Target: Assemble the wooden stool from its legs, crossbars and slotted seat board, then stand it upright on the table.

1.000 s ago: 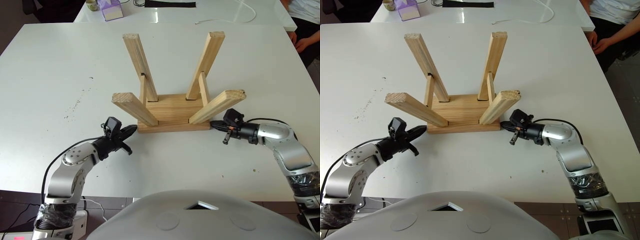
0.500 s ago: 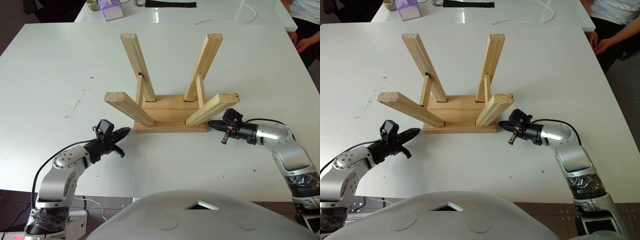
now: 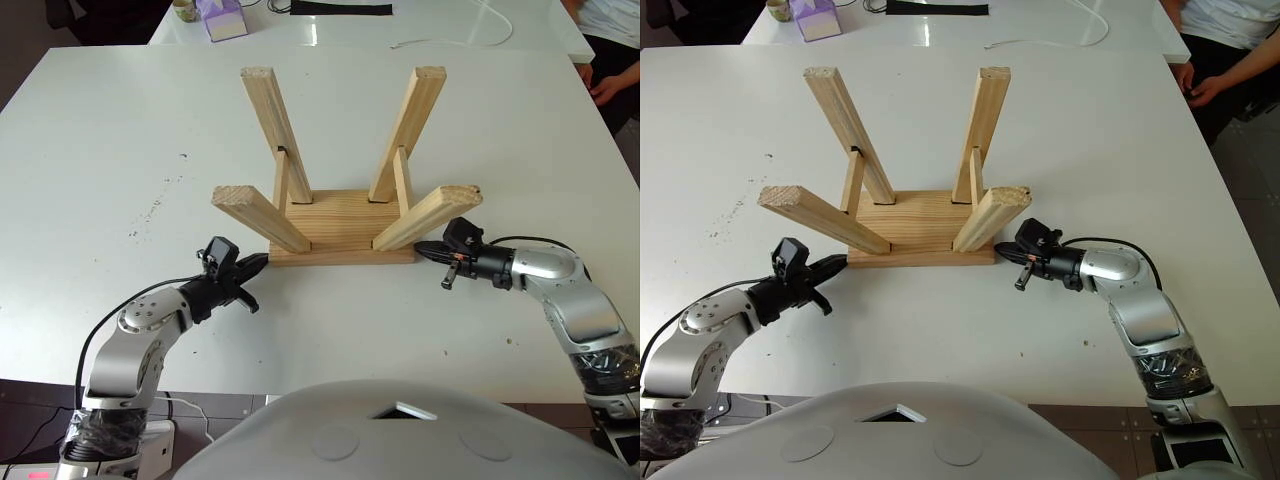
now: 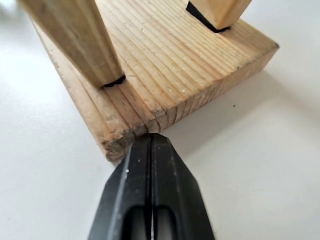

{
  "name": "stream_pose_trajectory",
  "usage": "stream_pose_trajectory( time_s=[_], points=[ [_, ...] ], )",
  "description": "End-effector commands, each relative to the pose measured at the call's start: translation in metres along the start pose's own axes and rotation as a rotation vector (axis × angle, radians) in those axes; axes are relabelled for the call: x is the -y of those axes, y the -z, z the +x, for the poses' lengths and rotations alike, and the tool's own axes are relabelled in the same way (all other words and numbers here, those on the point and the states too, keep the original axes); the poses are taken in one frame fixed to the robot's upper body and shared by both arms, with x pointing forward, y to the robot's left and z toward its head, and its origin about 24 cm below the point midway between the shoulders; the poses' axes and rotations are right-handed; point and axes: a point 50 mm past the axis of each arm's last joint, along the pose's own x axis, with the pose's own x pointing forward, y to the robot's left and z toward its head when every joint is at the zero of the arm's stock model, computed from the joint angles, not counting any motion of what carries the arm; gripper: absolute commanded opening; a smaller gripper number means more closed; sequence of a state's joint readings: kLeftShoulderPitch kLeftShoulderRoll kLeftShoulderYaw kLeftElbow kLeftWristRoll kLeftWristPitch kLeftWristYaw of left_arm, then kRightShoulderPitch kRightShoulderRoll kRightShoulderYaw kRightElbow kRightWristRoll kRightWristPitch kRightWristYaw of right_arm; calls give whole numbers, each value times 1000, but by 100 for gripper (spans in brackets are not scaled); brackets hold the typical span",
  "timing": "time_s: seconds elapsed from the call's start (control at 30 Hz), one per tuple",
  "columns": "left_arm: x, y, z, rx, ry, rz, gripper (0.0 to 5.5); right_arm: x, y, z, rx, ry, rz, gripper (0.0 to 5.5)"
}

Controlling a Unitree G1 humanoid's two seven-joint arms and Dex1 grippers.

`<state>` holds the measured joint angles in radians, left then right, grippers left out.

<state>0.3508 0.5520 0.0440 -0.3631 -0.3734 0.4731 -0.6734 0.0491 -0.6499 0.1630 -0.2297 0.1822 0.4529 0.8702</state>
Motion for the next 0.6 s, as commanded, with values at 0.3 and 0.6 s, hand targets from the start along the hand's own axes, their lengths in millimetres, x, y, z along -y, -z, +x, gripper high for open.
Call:
stream_pose_trajectory(
  time_s=[0.3, 0.6],
  points=[
    [9, -2, 0, 20, 46, -15, 3, 6, 6, -11, -51, 49, -31, 0],
    [9, -1, -2, 12, 47, -16, 3, 5, 8, -23, -63, 14, -29, 0]
  ],
)
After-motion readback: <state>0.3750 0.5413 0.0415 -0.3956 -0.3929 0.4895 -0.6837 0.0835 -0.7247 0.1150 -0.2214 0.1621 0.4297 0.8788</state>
